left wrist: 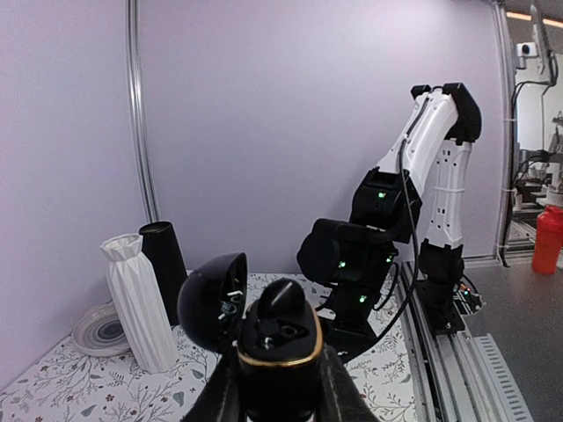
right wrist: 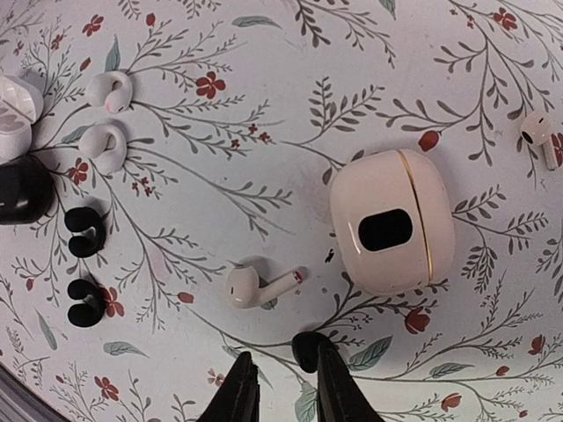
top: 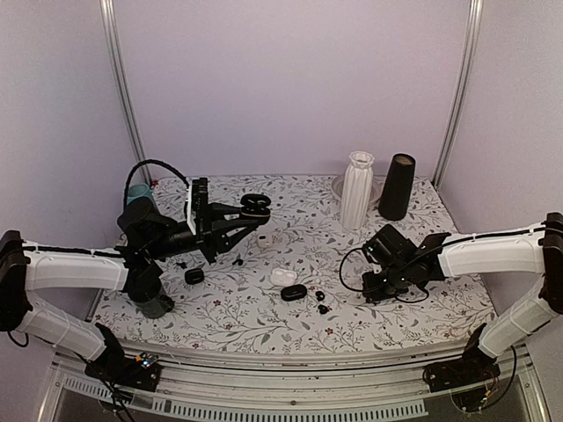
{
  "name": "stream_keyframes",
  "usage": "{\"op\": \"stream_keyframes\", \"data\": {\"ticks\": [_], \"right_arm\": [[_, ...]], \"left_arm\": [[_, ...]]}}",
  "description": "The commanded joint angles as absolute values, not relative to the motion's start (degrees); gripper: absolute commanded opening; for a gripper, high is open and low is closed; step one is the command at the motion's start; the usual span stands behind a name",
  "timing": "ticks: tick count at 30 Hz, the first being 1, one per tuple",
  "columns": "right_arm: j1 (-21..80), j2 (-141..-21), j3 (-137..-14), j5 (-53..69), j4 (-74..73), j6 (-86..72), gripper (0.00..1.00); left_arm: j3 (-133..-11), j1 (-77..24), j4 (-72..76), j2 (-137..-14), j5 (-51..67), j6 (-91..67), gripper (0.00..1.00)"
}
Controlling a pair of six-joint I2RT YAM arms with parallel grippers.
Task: Insert the wireless bluetooth earbuds into the charging case
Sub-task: Pick up the left earbud from the center of the board.
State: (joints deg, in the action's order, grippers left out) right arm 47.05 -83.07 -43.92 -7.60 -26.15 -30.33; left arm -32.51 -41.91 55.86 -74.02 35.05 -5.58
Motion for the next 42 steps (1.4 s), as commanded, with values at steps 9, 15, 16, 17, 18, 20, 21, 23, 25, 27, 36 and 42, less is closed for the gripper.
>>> {"op": "stream_keyframes", "data": {"ticks": [9,15,16,17,18,20,21,23,25,27,36,42], "right_arm": [[47.4,-86.8,-44.3,-8.2,-26.0,-24.4,0.24],[47.4,-89.2,-45.1,-9.7,-26.0,-23.8,0.24],[47.4,-89.6,-45.1,-10.0,-26.0,-23.8,0.24],[47.4,-89.9,-45.1,-10.2,-26.1,-23.9,0.24],[47.4,-90.1,-45.0,-10.3,-26.1,-23.9,0.24],[47.4,-90.3,-45.0,-10.4,-25.9,-24.0,0.24],[47.4,-90.4,-45.0,-10.5,-25.7,-24.0,0.24],[47.4,-90.5,-45.1,-10.7,-25.5,-24.0,0.24],[47.4,-90.9,-45.4,-10.9,-25.3,-24.1,0.24],[47.4,-91.5,-45.8,-10.8,-25.2,-23.9,0.24],[47.4,-92.8,-46.1,-9.3,-24.9,-24.2,0.22],[47.4,-92.6,-45.4,-9.4,-26.0,-25.2,0.20]], "left_arm": [[-32.8,-42.7,57.3,-73.7,35.0,-5.5,0.00],[-32.7,-42.7,56.9,-73.2,34.9,-5.5,0.00],[-32.6,-42.7,56.8,-73.1,34.8,-5.5,0.00],[-32.7,-42.7,56.7,-73.1,34.8,-5.4,0.00],[-32.6,-42.7,56.6,-72.9,34.7,-5.4,0.00],[-32.6,-42.7,56.5,-72.9,34.6,-5.4,0.00],[-32.6,-42.6,56.5,-72.9,34.7,-5.4,0.00],[-32.6,-42.7,56.5,-73.0,34.7,-5.4,0.00],[-32.7,-42.7,56.6,-73.1,34.7,-5.4,0.00],[-32.7,-42.7,56.6,-73.1,34.7,-5.4,0.00],[-32.3,-42.7,56.3,-72.4,34.5,-5.4,0.00],[-32.5,-42.7,56.2,-72.5,34.5,-5.3,0.00]]}}
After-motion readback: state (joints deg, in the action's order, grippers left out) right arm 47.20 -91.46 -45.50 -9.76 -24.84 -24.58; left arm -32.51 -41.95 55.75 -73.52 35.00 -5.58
